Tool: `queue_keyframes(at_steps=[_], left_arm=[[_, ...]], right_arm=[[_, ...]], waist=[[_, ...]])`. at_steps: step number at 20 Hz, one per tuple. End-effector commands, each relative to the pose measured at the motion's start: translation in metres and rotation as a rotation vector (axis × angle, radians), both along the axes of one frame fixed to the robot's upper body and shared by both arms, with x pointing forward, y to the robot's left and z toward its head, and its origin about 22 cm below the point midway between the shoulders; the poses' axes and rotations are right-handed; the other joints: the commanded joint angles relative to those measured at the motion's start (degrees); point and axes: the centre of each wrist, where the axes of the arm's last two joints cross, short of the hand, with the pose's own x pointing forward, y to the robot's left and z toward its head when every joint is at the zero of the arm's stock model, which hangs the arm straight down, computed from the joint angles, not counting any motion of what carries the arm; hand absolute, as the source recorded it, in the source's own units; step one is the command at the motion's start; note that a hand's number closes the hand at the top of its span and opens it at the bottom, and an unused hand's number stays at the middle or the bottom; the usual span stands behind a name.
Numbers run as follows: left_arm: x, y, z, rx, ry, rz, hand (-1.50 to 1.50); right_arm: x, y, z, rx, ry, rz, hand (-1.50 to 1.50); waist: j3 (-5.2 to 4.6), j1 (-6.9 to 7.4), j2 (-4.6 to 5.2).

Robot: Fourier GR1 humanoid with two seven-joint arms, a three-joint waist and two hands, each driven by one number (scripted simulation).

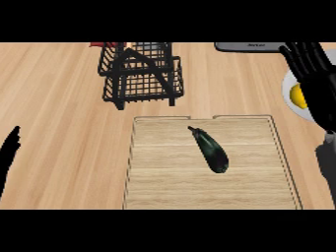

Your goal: Pick the eggplant from the tray and place it in the tiered basket

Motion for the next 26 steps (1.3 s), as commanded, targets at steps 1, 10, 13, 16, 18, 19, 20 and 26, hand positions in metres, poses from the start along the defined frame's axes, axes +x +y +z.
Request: queue_keyframes(at_steps=[1, 10, 13, 16, 18, 19, 20, 26], left_arm=[[0.012, -0.014, 0.009, -0.031, -0.049, 0.03, 0.0], [0.005, -0.115, -0.031, -0.315, -0.066, -0.068, 0.0], [0.0, -0.12, -0.045, -0.322, -0.069, -0.05, 0.0], [0.006, -0.118, -0.047, -0.328, -0.067, -0.061, 0.0], [-0.008, -0.124, -0.051, -0.33, -0.067, -0.053, 0.0], [-0.001, -0.122, -0.041, -0.325, -0.04, -0.054, 0.0], [-0.01, -0.107, -0.05, -0.322, -0.061, -0.052, 0.0], [0.01, -0.118, -0.04, -0.318, -0.054, -0.052, 0.0]], right_arm=[[-0.001, 0.021, 0.005, -0.061, -0.043, 0.017, 1.5], [0.024, -0.002, -0.008, -0.198, 0.089, -0.675, -1.5], [0.001, 0.023, -0.001, -0.182, -0.01, -0.683, -1.5], [-0.025, 0.045, 0.011, -0.224, 0.043, -0.596, -1.5], [-0.032, 0.059, 0.015, -0.346, 0.125, -0.54, -1.5], [-0.034, 0.078, 0.017, -0.426, 0.156, -0.513, -1.5], [-0.039, 0.065, 0.011, -0.501, 0.256, -0.47, -1.5], [-0.038, 0.11, 0.032, -0.902, 0.431, -0.358, -1.5]], waist=[[-1.0, -1.56, 2.02], [-1.14, -2.78, 2.21], [-1.07, -2.5, 1.91], [-1.05, -2.23, 1.98], [-1.1, -2.35, 1.8], [-1.19, -2.49, 1.58], [-1.26, -2.93, 1.47], [-1.42, -1.93, 1.59]])
